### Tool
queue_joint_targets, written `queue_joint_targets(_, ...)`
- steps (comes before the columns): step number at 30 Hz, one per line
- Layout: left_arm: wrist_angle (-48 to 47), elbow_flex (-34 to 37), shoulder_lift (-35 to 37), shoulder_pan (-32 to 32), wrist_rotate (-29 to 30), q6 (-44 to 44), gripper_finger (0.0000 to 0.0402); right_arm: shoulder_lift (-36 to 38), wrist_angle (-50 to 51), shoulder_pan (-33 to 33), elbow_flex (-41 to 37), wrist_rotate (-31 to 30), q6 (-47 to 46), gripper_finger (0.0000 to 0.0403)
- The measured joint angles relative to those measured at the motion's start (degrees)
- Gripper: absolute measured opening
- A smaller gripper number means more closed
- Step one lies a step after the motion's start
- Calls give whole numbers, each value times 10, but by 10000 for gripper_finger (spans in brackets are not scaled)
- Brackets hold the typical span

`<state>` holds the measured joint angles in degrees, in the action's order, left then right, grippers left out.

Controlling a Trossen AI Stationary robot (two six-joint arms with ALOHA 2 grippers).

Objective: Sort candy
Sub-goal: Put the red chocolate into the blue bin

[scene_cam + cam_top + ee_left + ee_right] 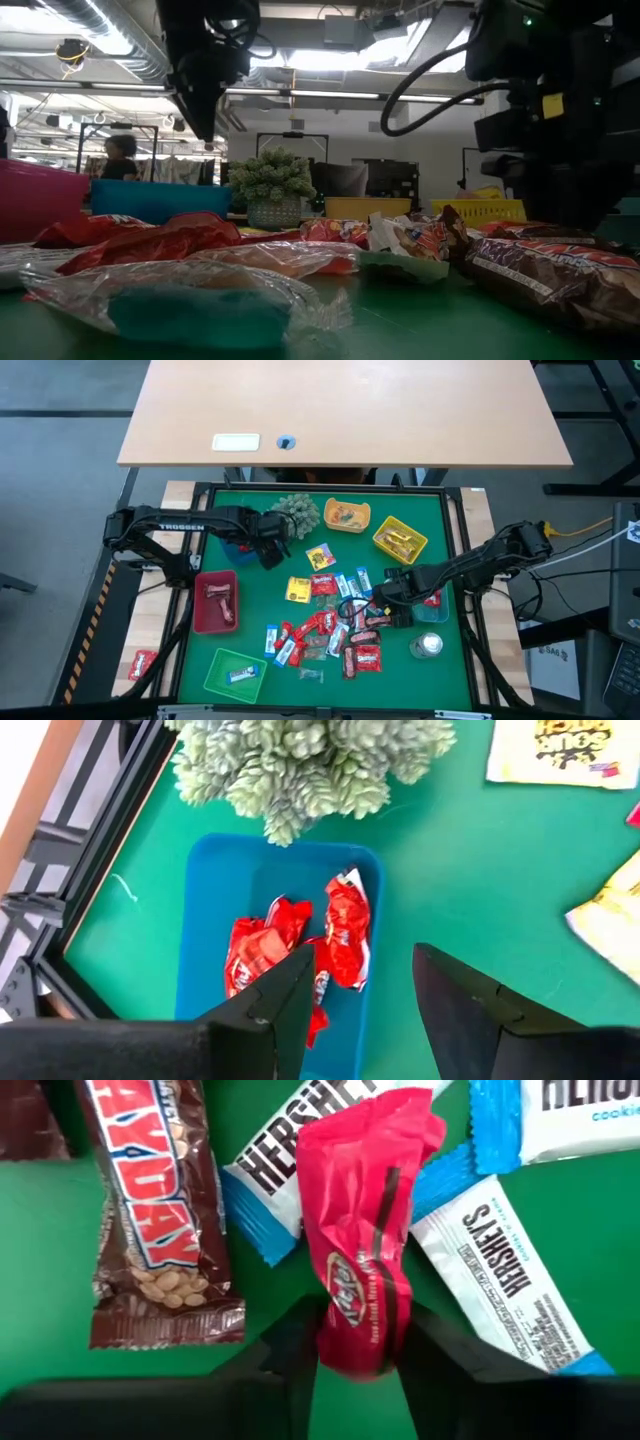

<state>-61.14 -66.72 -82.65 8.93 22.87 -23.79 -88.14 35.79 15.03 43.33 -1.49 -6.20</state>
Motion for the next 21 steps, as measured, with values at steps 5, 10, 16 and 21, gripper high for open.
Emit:
queue_joint_targets(5,25,0,0,-12,0,0,156,0,0,0,0,10,0,65)
queue_joint_targets(10,64,0,0,-30,-2,14,156,-3,21,0,13,10,2,40)
queue_joint_targets(16,144,0,0,-66,-57,75,156,-2,70,0,74,5,33,48)
queue_joint_targets(21,227,0,0,-99,-92,103,156,-2,69,0,123,-45,82,49)
